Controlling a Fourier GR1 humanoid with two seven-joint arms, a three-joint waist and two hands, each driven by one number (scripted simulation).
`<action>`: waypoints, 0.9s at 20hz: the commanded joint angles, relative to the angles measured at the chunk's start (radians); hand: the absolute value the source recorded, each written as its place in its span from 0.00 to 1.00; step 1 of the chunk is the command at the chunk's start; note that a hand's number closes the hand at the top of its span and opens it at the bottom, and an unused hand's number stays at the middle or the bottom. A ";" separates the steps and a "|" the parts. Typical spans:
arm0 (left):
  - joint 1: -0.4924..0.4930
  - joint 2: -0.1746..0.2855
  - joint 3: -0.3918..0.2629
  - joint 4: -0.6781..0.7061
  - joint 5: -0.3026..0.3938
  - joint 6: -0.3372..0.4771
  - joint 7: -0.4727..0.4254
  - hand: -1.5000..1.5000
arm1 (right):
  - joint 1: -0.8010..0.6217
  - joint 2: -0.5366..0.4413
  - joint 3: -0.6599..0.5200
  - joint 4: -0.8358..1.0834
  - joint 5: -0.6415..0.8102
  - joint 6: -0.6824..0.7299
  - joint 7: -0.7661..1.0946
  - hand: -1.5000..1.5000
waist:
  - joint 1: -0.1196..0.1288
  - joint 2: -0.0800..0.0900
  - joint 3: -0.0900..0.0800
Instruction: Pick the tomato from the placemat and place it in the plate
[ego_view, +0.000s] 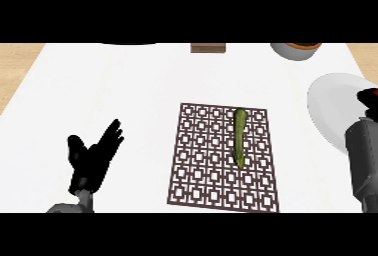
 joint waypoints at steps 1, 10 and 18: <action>0.043 -0.012 -0.003 0.012 -0.002 -0.004 -0.040 0.50 | 0.019 -0.104 -0.032 0.145 -0.122 -0.196 -0.039 1.00 | 0.002 0.001 0.001; -0.001 -0.022 -0.001 0.039 -0.011 0.001 -0.036 0.50 | -0.053 -0.157 -0.085 0.354 -0.498 0.072 -0.251 0.00 | 0.000 0.003 0.006; 0.028 -0.041 -0.025 -0.003 -0.026 0.022 -0.016 0.50 | 0.029 -0.078 -0.092 0.192 -0.819 -0.064 -0.679 0.00 | -0.010 -0.005 0.009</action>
